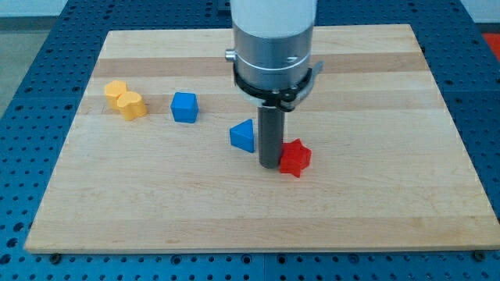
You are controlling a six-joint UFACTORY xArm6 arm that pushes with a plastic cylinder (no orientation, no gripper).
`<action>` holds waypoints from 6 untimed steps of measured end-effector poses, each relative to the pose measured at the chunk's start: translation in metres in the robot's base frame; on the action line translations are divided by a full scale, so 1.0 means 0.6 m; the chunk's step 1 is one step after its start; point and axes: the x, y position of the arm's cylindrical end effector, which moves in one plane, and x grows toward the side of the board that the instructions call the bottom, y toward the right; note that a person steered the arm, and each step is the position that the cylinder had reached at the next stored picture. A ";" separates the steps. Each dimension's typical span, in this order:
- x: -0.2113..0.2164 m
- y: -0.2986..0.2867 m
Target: Point your arm towards red circle
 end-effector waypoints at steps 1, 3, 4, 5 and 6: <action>-0.041 0.099; -0.269 0.269; -0.400 0.240; -0.506 0.188; -0.518 0.163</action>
